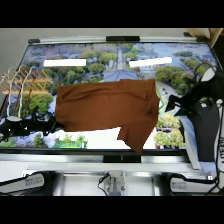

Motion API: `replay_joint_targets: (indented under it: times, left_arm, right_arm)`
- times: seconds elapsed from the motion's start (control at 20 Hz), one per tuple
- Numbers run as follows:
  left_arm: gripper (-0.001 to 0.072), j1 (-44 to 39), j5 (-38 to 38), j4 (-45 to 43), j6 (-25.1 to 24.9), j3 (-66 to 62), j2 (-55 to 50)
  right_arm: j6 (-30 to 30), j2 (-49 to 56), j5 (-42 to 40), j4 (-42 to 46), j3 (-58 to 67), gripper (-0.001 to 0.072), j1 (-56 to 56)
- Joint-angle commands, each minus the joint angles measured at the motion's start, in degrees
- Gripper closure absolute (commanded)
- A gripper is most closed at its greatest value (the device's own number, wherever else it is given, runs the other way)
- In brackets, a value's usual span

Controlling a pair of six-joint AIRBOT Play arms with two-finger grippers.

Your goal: Fold the shirts.

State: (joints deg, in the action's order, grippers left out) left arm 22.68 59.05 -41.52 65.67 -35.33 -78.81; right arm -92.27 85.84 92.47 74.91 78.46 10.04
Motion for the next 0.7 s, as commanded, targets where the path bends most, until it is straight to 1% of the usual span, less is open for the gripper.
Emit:
replay_joint_targets:
  times: [0.0,0.05,0.2,0.45,0.5,0.55,0.6,0.65]
  left_arm:
    - [0.0673,-0.87,0.76,0.59,-4.42,-0.07,1.51]
    - [0.0673,-0.87,1.66,0.55,-5.6,-0.07,2.4]
    - [0.0673,-0.85,1.79,0.39,-5.66,-0.07,5.6]
    - [0.0673,-0.87,1.79,0.39,-5.64,-0.07,7.85]
    - [0.0673,-0.87,1.79,0.39,-5.64,-0.07,7.85]
    - [0.0673,-0.87,1.79,0.39,-5.64,-0.09,7.85]
    - [0.0674,-0.85,1.77,0.39,-5.64,-0.22,7.87]
    - [0.0674,-0.85,2.01,0.37,-5.66,-1.01,7.89]
  right_arm:
    - [1.07,-0.07,-7.26,-2.51,-9.53,0.0114,-2.51]
    - [1.05,-0.07,-10.62,-2.14,-12.04,0.0115,-3.82]
    - [0.94,0.44,-17.9,-3.82,-16.7,0.0116,-5.27]
    - [-0.81,4.63,-22.36,-4.42,-17.29,0.0117,-6.34]
    - [-0.98,5.09,-23.19,-4.59,-17.29,0.0183,-7.04]
    - [-1.7,5.25,-23.96,-4.5,-17.29,0.038,-7.93]
    - [-2.23,5.11,-24.68,-4.52,-17.2,0.0532,-8.7]
    - [-2.21,4.7,-25.05,-4.46,-16.74,0.0637,-9.27]
